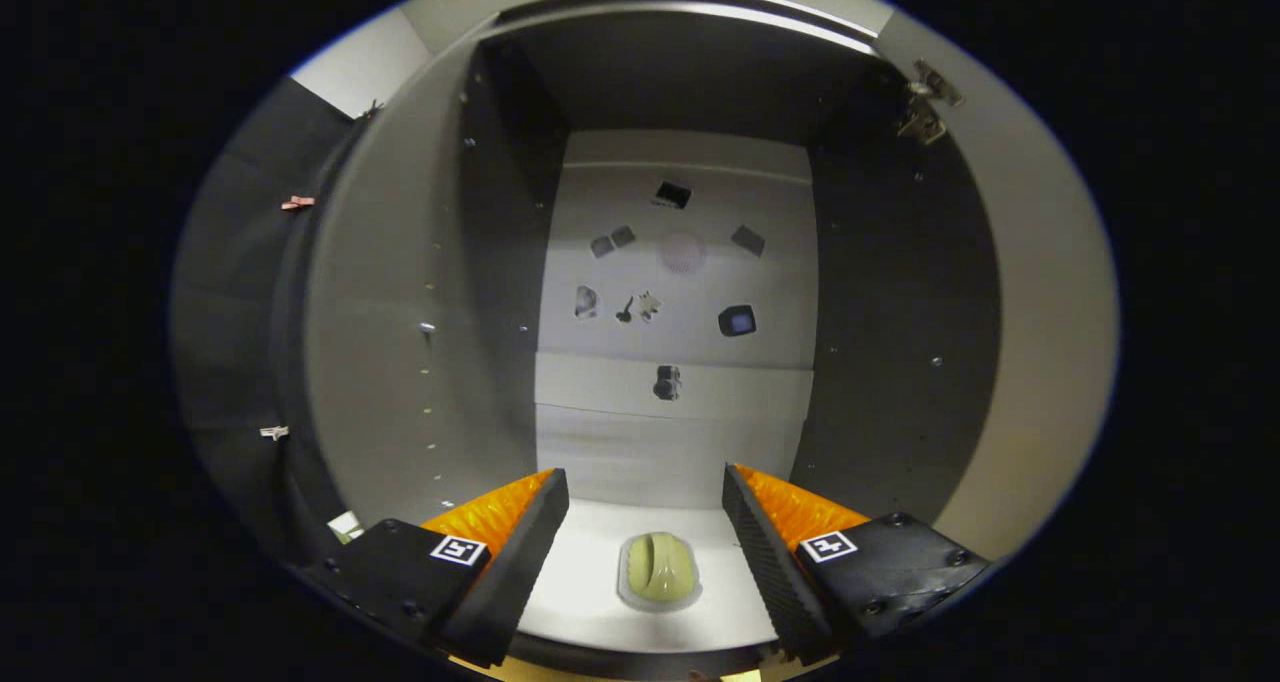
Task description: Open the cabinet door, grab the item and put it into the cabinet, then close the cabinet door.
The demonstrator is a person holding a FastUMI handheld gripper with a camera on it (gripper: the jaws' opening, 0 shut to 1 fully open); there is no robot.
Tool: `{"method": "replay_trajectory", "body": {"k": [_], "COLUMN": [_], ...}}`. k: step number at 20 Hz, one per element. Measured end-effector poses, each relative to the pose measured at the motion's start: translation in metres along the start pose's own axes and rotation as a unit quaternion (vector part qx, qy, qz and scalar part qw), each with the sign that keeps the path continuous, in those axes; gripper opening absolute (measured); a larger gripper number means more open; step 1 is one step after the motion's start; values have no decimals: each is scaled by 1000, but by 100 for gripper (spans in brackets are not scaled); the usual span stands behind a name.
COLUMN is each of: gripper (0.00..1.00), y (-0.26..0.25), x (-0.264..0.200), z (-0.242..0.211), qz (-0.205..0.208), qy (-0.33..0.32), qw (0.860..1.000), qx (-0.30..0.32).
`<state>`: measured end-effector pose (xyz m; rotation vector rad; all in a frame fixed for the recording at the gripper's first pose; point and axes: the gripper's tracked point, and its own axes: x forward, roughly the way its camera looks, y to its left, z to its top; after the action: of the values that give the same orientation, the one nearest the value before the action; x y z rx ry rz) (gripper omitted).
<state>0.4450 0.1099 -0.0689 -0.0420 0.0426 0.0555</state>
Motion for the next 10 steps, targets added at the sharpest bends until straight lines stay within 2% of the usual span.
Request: {"method": "replay_trajectory", "body": {"k": [10], "gripper": [98], "y": [-6], "x": [-178], "z": [14], "qz": [-15], "qy": [-2], "qw": [1000], "qx": [-8]}}
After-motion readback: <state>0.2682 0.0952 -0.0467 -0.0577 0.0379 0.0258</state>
